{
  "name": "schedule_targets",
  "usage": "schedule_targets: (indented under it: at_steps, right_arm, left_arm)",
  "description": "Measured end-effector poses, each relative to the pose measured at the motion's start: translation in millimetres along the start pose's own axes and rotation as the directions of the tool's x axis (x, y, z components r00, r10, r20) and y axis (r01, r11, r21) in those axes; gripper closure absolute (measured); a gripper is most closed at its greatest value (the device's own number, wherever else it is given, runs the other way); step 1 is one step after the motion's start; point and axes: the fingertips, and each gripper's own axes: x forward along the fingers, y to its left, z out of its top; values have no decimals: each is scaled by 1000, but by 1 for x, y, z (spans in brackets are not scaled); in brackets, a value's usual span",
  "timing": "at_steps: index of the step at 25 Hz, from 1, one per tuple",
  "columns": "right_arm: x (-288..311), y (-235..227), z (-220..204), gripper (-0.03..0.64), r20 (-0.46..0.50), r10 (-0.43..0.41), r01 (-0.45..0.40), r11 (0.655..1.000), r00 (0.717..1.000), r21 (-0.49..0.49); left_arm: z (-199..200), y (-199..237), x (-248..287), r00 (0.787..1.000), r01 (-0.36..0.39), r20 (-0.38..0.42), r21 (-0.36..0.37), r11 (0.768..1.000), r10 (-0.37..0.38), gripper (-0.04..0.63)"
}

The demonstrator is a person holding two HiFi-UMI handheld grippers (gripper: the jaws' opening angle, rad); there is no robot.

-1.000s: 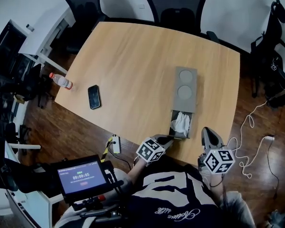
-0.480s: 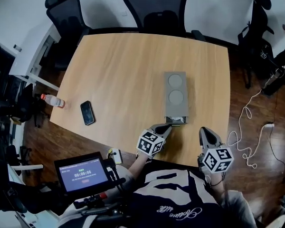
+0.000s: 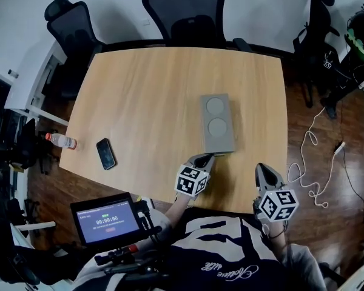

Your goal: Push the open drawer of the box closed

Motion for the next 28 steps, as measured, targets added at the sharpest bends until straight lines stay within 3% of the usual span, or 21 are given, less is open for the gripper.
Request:
schedule_targets:
  at_steps: [8, 18, 28]
  right_arm:
    - [1, -2, -5, 626, -14, -1, 1, 1000, 1000, -5]
    - [-15, 13, -21, 626, -43, 74, -75, 997, 996, -19]
    - [-41, 1, -25, 626, -58, 202, -205, 977, 978, -53]
  left_arm:
    - [16, -3, -5, 997, 23, 82, -69, 997, -17, 594]
    - [18, -32, -38, 988, 24, 153, -122, 992, -5, 594]
    - [19, -81, -57, 973, -68, 208, -162, 985, 101, 594]
